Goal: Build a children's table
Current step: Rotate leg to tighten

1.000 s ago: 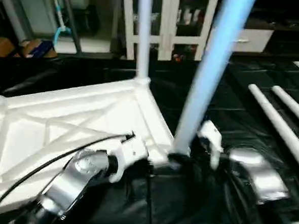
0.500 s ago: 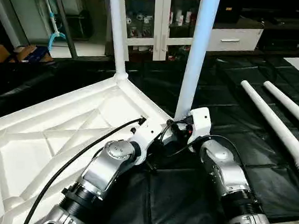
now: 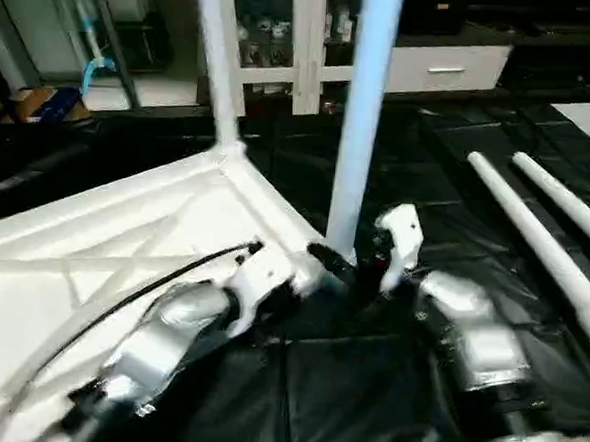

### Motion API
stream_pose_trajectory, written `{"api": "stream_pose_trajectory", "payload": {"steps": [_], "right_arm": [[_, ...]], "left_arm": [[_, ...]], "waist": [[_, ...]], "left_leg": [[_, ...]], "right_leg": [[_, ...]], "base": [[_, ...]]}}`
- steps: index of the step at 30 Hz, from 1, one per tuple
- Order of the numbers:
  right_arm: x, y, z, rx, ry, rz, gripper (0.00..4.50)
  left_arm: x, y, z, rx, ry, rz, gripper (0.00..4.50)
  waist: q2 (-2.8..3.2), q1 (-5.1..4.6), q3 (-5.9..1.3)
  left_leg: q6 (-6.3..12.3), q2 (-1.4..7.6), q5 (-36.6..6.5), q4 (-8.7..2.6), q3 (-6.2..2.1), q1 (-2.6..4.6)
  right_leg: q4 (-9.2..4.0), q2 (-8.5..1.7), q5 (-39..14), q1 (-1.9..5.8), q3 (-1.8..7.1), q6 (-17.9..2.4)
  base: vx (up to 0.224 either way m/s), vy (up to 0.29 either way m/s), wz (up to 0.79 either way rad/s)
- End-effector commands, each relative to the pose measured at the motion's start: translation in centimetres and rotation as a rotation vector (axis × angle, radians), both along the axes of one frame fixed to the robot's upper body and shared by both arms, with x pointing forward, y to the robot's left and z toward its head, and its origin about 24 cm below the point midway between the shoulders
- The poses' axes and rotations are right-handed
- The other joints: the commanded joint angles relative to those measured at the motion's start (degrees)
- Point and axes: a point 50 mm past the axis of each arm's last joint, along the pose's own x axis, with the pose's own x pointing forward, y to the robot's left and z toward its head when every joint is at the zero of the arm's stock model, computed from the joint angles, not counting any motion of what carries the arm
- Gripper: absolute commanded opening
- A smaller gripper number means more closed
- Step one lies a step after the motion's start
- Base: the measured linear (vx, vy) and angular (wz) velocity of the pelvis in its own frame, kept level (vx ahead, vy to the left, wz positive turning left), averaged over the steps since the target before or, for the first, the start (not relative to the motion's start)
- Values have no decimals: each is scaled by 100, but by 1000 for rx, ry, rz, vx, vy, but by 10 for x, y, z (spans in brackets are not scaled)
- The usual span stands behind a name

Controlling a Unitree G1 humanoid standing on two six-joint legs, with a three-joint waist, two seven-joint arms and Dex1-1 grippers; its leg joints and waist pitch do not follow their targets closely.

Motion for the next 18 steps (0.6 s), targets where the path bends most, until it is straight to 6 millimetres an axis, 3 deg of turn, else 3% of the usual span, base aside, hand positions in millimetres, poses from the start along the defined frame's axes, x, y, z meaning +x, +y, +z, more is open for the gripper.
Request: {"api": "stream_pose_trajectory", "payload": {"steps": [1, 2, 5, 7, 10, 13, 14, 18], "right_arm": [[-3, 7, 9, 9, -13, 104, 440], [-5, 2, 9, -16, -7, 141, 446], [-10, -15, 9, -116, -1, 220, 446], [-14, -23, 9, -137, 29, 262, 446], [-25, -34, 4, -191, 99, 347, 446], [-30, -38, -3, -215, 127, 364, 446], [-32, -40, -5, -219, 137, 372, 446], [-34, -42, -8, -219, 149, 375, 446]], "left_arm": [[-13, -10, -1, -19, 35, -122, 0], [-17, -9, -1, -13, 45, -152, 0], [-28, -6, -1, -20, 79, -221, 0], [-31, -5, 0, -33, 89, -245, 0], [-36, -4, 2, -46, 109, -283, 0], [-36, -4, 2, -43, 110, -291, 0], [-36, -3, 3, -40, 108, -293, 0], [-35, -2, 2, -35, 106, -293, 0]], "waist": [[-74, 62, -321], [-69, 92, -329], [-72, 183, -366], [-84, 222, -372], [-94, 295, -344], [-100, 315, -309], [-103, 305, -296], [-100, 269, -271]], "left_leg": [[504, 405, -1195, -449, -156, 96], [523, 411, -1086, -435, -143, 114], [721, 401, -362, -388, -144, 63], [821, 397, -157, -360, -122, 97], [869, 417, -324, -370, -120, 79], [676, 424, -706, -400, -120, 79], [510, 423, -981, -422, -130, 83], [271, 424, -1391, -452, -149, 116]], "right_leg": [[-362, -311, -1352, 172, 255, -1273], [-348, -311, -1214, 165, 264, -1319], [-199, -285, -371, 245, 239, -1482], [-183, -283, -125, 235, 245, -1557], [-209, -315, -422, 254, 255, -1529], [-272, -321, -971, 249, 264, -1444], [-305, -326, -1318, 245, 273, -1361], [-364, -321, -1885, 216, 285, -1182]], "base": [[61, -5, 11], [63, 0, 12], [59, 6, 6], [26, 6, 1], [0, 0, 0], [0, 0, 0], [0, 0, 0], [0, 0, 0]]}}
